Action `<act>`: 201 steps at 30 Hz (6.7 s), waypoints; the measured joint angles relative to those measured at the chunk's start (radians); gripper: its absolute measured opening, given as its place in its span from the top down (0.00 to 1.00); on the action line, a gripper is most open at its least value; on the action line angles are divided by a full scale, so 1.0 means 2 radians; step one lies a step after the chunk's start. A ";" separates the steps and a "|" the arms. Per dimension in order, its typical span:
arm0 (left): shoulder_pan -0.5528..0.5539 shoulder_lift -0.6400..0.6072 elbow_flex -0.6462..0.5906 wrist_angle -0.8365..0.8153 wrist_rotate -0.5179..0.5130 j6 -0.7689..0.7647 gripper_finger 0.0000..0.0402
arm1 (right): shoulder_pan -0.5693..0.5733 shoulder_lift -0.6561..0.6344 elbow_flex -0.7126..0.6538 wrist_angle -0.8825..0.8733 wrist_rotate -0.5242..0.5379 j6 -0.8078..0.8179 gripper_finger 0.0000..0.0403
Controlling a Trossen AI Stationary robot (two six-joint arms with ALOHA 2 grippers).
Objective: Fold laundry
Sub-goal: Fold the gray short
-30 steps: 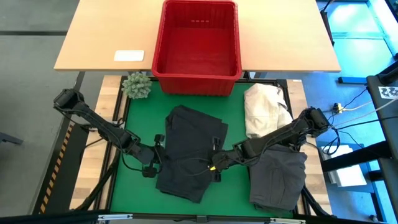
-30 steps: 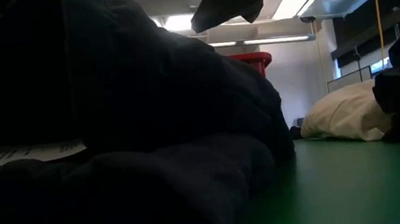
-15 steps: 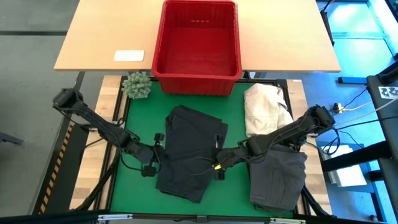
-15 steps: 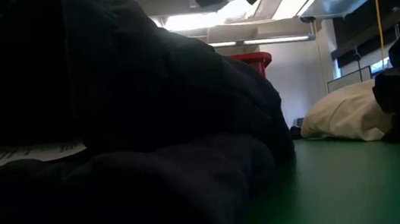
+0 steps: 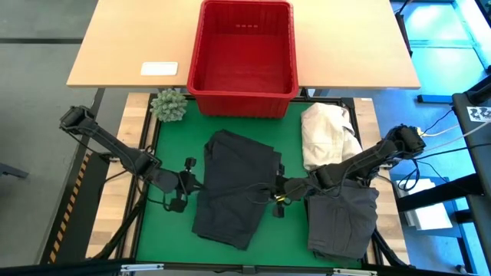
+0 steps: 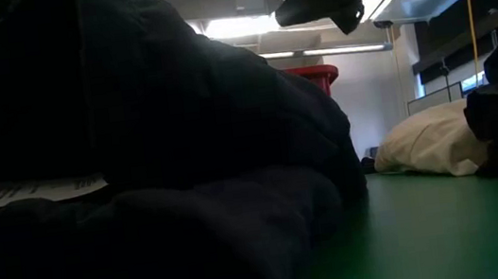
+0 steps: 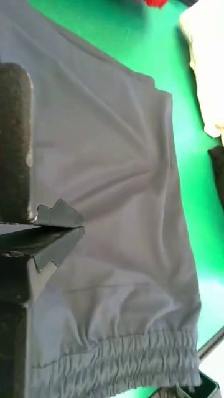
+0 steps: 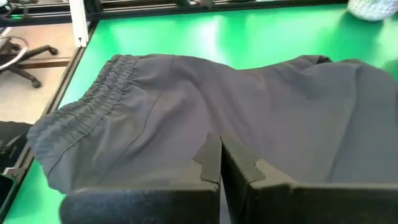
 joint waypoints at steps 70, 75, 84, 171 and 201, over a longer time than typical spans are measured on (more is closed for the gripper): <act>-0.002 -0.135 -0.108 0.075 -0.019 0.007 1.00 | 0.000 0.001 -0.007 -0.010 -0.014 -0.079 0.99; -0.002 -0.135 -0.108 0.075 -0.028 0.041 0.95 | 0.000 0.001 -0.007 -0.006 -0.021 -0.106 0.99; -0.002 -0.135 -0.102 0.075 -0.016 0.065 0.71 | 0.000 0.001 -0.007 0.010 -0.081 -0.121 0.99; -0.079 0.077 0.028 -0.003 0.103 0.072 0.59 | 0.057 0.133 0.121 -0.039 -0.105 -0.145 0.33; -0.083 0.211 0.218 -0.210 0.099 0.113 0.37 | 0.061 0.207 0.208 -0.103 -0.177 -0.170 0.33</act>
